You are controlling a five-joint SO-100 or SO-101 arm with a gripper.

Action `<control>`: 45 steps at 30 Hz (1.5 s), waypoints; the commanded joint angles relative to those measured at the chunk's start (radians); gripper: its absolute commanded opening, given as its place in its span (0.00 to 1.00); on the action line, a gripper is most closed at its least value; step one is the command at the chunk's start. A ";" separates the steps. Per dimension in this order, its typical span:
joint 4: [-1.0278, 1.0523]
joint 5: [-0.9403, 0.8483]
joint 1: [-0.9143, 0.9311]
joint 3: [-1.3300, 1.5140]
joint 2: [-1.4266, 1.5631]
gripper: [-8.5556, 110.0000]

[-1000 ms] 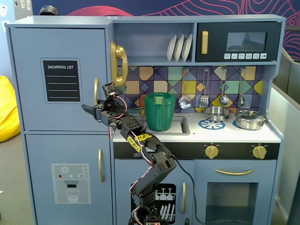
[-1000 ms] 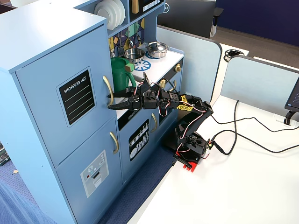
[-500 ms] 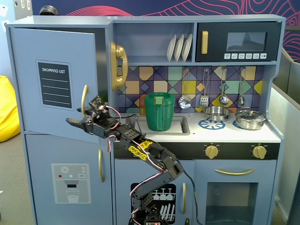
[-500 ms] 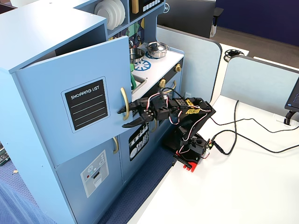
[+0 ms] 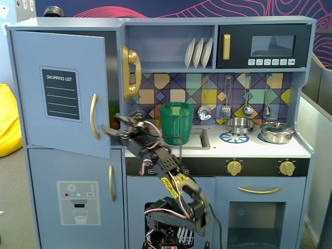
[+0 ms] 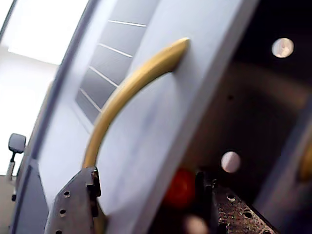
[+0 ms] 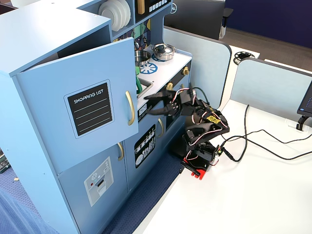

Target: Open the left cabinet door

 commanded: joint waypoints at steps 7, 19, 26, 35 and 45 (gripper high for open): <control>0.259 0.135 0.353 -0.152 -0.117 0.21; 0.008 0.046 0.195 -0.164 -0.339 0.20; -0.140 -0.031 -0.008 -0.124 -0.350 0.20; -0.256 -0.124 -0.229 -0.057 -0.356 0.19; -0.313 -0.153 -0.287 -0.028 -0.360 0.19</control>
